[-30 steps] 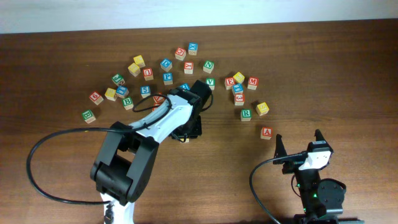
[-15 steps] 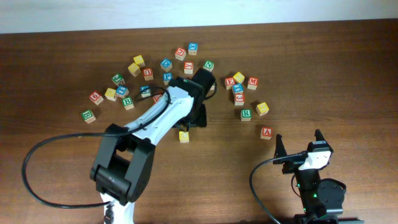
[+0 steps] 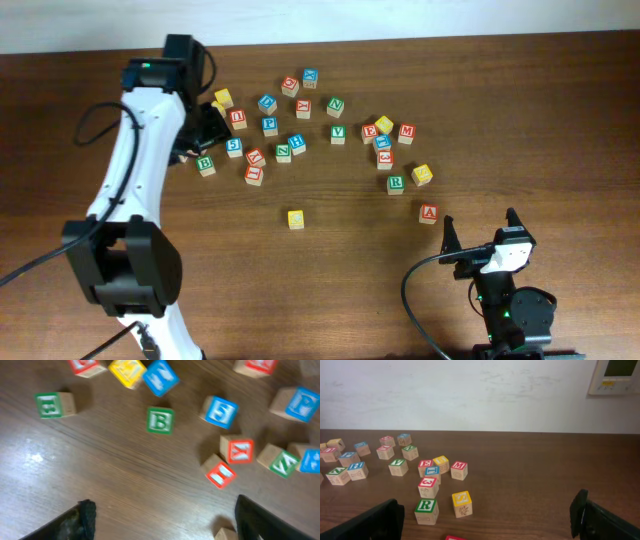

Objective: Spell out CVPR
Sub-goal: 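Move the left gripper to the green V block near the arc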

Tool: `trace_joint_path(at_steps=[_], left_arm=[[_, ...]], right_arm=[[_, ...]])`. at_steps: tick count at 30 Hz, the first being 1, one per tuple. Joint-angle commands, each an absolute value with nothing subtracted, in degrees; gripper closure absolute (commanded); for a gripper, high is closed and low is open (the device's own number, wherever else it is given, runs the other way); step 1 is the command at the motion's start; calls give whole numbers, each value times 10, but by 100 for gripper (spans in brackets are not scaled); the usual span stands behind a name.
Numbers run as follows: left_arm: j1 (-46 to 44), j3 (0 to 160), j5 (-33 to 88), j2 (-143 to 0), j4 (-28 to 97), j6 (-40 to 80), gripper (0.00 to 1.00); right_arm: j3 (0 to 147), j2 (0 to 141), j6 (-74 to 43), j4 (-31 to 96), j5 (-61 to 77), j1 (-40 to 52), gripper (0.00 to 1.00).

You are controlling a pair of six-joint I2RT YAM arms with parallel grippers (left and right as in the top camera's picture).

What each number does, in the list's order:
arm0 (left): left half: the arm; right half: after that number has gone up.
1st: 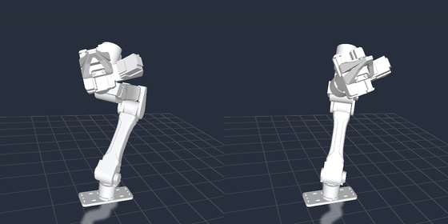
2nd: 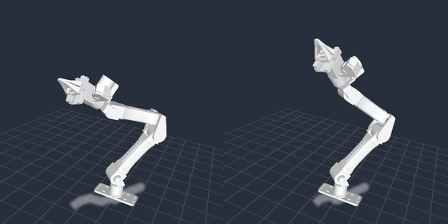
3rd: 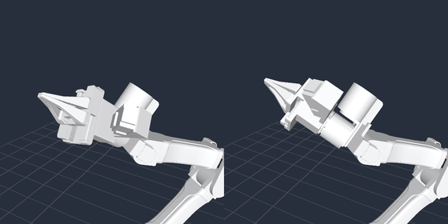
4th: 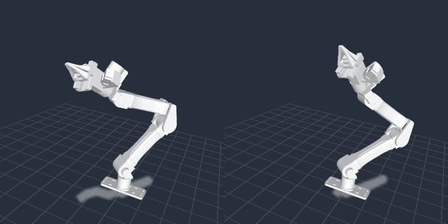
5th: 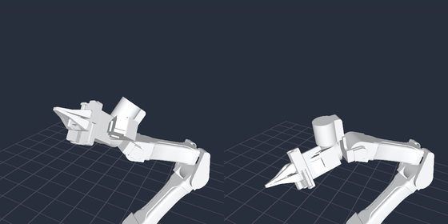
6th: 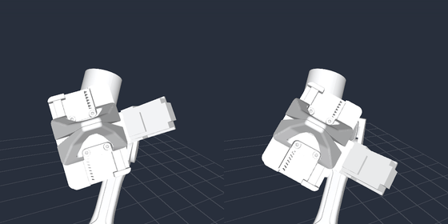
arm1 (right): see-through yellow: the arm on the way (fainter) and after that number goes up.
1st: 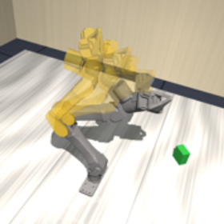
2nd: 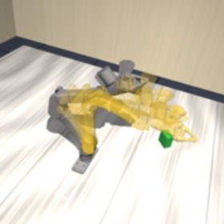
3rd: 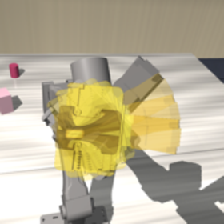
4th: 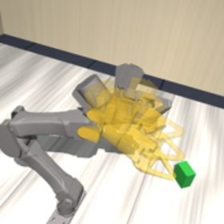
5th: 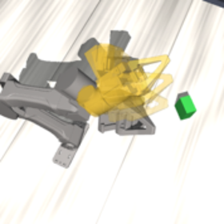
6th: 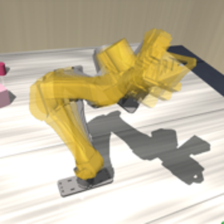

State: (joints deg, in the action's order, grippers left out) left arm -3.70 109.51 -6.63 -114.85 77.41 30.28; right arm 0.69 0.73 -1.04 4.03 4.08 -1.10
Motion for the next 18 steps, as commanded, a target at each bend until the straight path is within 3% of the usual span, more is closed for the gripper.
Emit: trace_joint_path(at_steps=[1,8,13,18], left_arm=[[-9,1098,-79,-1132,777,299,0],[-7,1098,-76,-1133,760,299,1],[-11,1098,10,-1133,757,299,1],[-53,1098,17,-1133,728,279,1]], right_arm=[[3,4,-8,42,38,-15,2],[3,4,-8,42,38,-15,2],[3,4,-8,42,38,-15,2],[3,4,-8,42,38,-15,2]])
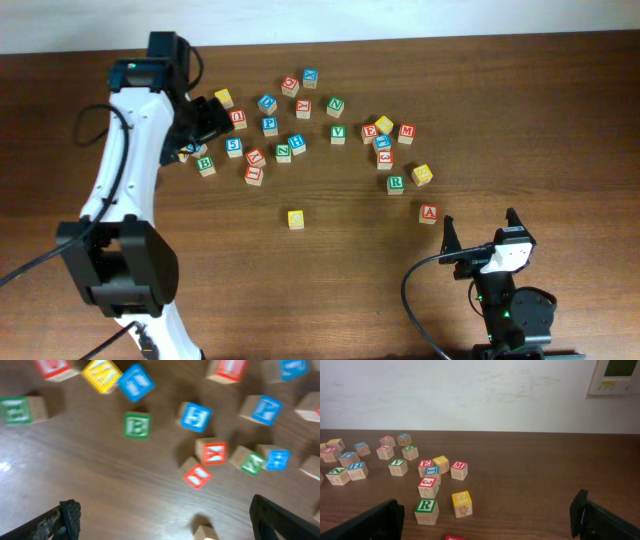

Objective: Spell out CVPR
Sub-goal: 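Move the left gripper to the green V block near the arc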

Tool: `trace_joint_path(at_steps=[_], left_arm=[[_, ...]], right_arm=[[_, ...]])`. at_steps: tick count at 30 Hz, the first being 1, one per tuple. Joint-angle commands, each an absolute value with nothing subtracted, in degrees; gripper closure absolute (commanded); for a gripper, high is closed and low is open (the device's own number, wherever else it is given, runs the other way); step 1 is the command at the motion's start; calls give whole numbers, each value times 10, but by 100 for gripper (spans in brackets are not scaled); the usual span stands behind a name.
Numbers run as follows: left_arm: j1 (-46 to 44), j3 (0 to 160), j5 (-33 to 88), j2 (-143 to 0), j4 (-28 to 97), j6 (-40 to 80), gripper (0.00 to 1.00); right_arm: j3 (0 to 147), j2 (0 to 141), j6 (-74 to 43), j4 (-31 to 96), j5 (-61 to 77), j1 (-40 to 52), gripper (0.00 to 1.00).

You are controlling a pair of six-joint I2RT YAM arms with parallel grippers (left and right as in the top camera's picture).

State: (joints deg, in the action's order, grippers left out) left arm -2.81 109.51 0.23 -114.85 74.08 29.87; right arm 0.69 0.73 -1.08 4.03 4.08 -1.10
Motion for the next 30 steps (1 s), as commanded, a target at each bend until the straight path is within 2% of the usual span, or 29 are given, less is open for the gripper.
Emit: trace_joint_path(at_steps=[1,7,8,10,18,20,25,27,30], left_arm=[[-60,1098,15,-1133,719,275,1],[-70,1098,19,-1133,710,275,1],[-70,1098,55,-1133,707,274,4],[-86,1098,188,-1133,659,179,1],[-161,1098,186,-1133,559,170,3],[-182,1098,171,-1133,538,171,4],[-246,1098,22,-1133,501,173,4],[-263,1098,-27,-1133,492,173,0],[-267,1098,-28,-1133,484,173,0]], right_arm=[[3,4,-8,42,38,-15,2],[3,4,-8,42,38,-15,2],[3,4,-8,42,38,-15,2],[3,4,-8,42,38,-15,2],[3,4,-8,42,38,-15,2],[3,4,-8,42,38,-15,2],[3,4,-8,42,38,-15,1],[3,4,-8,42,38,-15,2],[3,4,-8,42,38,-15,2]])
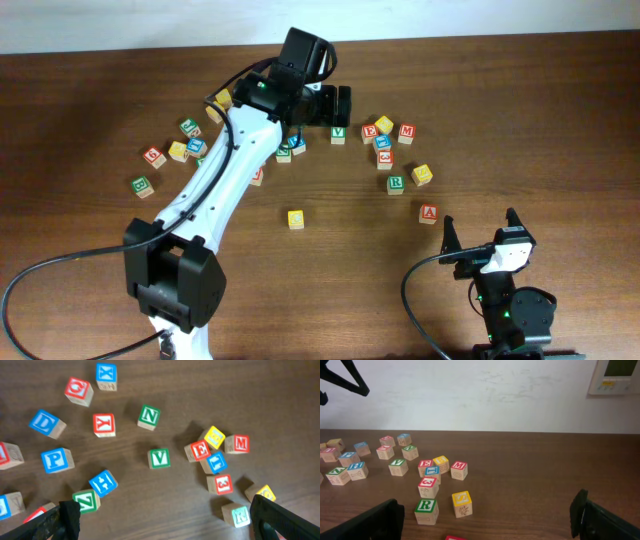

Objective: Spell out CVPR
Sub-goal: 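Move the left gripper to the green V block near the arc, then lower the left gripper and grasp the green V block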

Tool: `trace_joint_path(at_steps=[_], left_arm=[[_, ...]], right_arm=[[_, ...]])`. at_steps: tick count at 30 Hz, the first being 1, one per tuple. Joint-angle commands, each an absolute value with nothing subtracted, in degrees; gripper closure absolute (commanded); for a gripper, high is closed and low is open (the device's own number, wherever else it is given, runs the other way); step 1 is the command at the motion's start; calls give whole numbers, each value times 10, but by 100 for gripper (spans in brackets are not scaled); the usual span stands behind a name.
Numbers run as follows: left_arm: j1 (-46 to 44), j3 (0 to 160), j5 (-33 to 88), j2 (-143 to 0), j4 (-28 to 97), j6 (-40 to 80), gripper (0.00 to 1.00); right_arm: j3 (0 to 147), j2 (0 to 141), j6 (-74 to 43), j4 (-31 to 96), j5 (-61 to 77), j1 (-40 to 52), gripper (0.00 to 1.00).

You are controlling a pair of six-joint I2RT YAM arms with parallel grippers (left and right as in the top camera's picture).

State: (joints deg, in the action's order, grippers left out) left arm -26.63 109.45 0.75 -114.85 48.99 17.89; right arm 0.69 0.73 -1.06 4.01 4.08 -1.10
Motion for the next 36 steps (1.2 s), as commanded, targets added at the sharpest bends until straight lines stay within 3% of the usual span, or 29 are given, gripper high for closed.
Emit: trace_joint_path(at_steps=[1,12,23,25,36], left_arm=[[-267,1098,-28,-1133,484,173,0],[-269,1098,-24,-1203,463,173,1],[-274,1098,-24,-1286,426,214,15],[-288,1098,-24,-1308,412,214,29],[-328,1098,-105,-1357,372,278,32]], right_arm=[[3,4,-8,42,38,-15,2],[3,4,-8,42,38,-15,2],[3,4,-8,42,38,-15,2],[3,4,-8,42,38,-15,2],[3,4,-8,42,38,-15,2]])
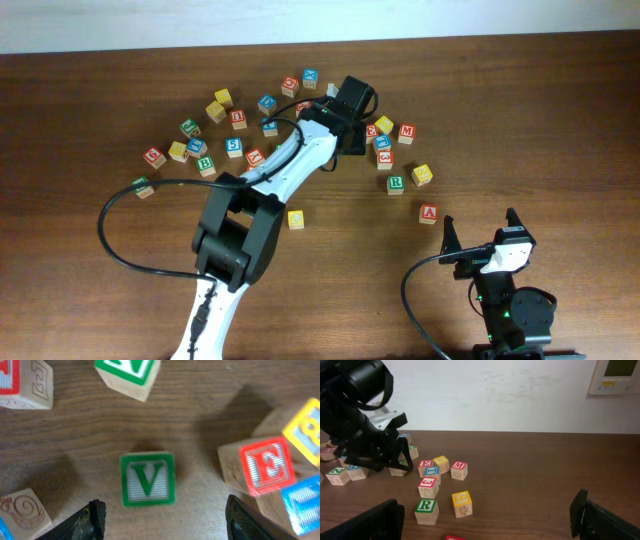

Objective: Spell out CVPR
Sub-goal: 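Lower the left gripper and grasp the green V block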

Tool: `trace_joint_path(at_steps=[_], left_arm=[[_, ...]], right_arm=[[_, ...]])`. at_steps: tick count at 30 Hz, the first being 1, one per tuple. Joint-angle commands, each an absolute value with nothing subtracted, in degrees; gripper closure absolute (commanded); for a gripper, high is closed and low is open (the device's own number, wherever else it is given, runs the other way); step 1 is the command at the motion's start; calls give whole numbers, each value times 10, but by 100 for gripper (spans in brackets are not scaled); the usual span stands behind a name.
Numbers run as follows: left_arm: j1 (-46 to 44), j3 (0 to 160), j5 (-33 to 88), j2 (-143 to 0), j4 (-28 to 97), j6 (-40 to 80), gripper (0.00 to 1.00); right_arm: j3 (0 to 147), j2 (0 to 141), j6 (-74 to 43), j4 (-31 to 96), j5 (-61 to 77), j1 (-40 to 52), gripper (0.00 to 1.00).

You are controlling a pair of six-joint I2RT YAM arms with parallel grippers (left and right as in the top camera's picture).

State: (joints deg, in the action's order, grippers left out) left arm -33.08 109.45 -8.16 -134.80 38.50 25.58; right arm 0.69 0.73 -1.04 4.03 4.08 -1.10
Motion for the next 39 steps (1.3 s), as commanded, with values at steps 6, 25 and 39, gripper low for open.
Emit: trace_joint_path(at_steps=[6,25,39], left_arm=[[-323,1098,-119,-1359,343,278,42],[-321,1098,-119,-1390,313,278,66],[-321,1098,-159,-1390,311,278,75]], right_arm=[[3,4,-8,42,38,-15,2],[3,4,-8,42,38,-15,2],[3,4,-8,42,38,-15,2]])
